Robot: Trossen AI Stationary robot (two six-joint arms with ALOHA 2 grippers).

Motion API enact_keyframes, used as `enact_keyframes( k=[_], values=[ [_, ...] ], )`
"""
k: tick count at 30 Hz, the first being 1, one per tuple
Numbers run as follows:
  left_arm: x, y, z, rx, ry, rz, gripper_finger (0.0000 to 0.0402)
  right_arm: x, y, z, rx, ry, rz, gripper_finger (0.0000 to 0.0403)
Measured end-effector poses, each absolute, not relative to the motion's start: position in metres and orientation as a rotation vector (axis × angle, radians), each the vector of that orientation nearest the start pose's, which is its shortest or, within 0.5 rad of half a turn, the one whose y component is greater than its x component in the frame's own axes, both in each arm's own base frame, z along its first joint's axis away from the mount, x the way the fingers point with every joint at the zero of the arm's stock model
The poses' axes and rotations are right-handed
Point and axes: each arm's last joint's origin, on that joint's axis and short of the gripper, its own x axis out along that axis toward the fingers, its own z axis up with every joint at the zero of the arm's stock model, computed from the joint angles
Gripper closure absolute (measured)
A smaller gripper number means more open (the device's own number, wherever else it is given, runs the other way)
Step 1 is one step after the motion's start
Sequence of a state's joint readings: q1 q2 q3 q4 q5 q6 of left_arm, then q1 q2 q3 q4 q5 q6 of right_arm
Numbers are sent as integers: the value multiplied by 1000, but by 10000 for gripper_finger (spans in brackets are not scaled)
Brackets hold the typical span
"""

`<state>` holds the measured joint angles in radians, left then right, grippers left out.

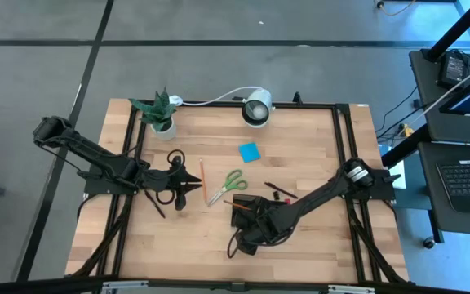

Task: Pick and place office supplies into organizer
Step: Put the bottom binder clip into the desk organizer, then put the binder clip into the desk organizer

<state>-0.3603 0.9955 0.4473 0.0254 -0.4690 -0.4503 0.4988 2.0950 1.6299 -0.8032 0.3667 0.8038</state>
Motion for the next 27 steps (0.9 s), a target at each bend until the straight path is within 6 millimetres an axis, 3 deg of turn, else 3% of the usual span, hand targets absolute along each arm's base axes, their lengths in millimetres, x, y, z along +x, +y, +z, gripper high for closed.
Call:
enact_keyframes(
  k=[5, 27],
  values=[
    [190, -57, 202, -231, 443, 211, 327, 383, 196, 175, 183, 1117, -320, 400],
    [190, -57, 202, -231, 443, 211, 327, 385, 196, 177, 261, 1086, -349, 364]
  ],
)
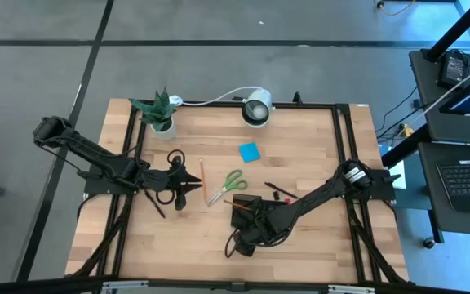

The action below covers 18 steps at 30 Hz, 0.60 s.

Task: Pick and place office supplies into organizer
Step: Put the binder clip into the desk organizer

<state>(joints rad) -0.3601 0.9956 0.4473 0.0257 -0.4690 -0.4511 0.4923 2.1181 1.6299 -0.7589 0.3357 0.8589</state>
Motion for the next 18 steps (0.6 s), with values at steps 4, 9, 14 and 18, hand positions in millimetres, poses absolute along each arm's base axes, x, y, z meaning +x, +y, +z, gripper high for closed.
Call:
enact_keyframes(
  k=[4, 9, 14, 18],
  values=[
    [190, -57, 202, -232, 443, 211, 327, 385, 196, 177, 286, 1111, -329, 364],
    [190, -57, 202, -232, 443, 211, 327, 387, 192, 198, 339, 1126, -301, 364],
    [190, -57, 202, -231, 443, 211, 327, 384, 185, 245, 345, 1020, -263, 362],
    [190, -57, 202, -231, 443, 211, 327, 365, 172, 280, 332, 1025, -289, 339]
  ],
)
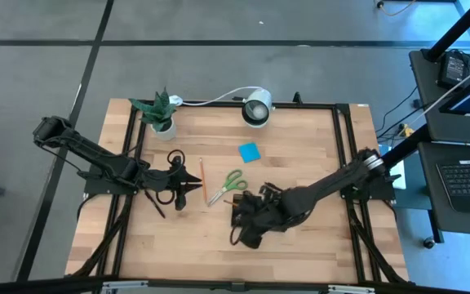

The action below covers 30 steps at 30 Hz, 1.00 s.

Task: Pick and place office supplies into organizer
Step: Put the binder clip into the desk organizer

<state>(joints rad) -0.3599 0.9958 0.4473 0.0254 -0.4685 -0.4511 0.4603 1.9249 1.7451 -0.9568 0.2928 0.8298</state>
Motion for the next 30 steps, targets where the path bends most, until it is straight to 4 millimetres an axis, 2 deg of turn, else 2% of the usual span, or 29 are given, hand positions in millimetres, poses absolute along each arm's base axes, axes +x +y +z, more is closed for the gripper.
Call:
enact_keyframes(
  k=[5, 10, 13, 16, 18, 20, 22, 25, 30],
  values=[
    [190, -58, 202, -232, 443, 208, 327, 332, 154, 323, 376, 1001, -346, 279],
    [190, -58, 202, -241, 444, 209, 327, 288, 132, 356, 454, 1033, -487, 234],
    [190, -58, 202, -244, 446, 203, 327, 262, 119, 370, 499, 1046, -586, 219],
    [190, -58, 202, -245, 448, 196, 327, 242, 106, 379, 409, 1041, -671, 213],
    [190, -58, 202, -245, 448, 196, 327, 236, 102, 383, 382, 996, -663, 213],
    [190, -58, 202, -245, 448, 196, 327, 238, 101, 384, 411, 935, -669, 212],
    [190, -58, 202, -245, 448, 196, 327, 238, 98, 379, 439, 974, -701, 212],
    [190, -58, 201, -244, 450, 196, 327, 235, 89, 355, 520, 1119, -780, 212],
    [190, -58, 202, -245, 449, 196, 327, 224, 74, 310, 666, 1158, -749, 212]
  ],
)
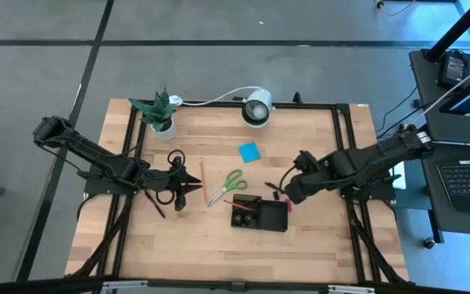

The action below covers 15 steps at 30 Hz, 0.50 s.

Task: Pick and place office supplies into organizer
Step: Put the binder clip into the desk organizer

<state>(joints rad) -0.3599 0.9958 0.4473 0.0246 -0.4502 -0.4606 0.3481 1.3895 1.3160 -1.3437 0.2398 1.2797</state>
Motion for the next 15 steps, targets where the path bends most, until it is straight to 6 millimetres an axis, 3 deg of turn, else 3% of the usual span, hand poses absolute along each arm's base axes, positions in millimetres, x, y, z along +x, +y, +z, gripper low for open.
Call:
enact_keyframes(
  k=[11, 15],
  values=[
    [190, -58, 202, -247, 447, 196, 327, 223, 55, 203, 1007, 953, -560, 212],
    [190, -58, 202, -259, 447, 200, 327, 221, 50, 177, 1069, 904, -553, 213]
  ],
)
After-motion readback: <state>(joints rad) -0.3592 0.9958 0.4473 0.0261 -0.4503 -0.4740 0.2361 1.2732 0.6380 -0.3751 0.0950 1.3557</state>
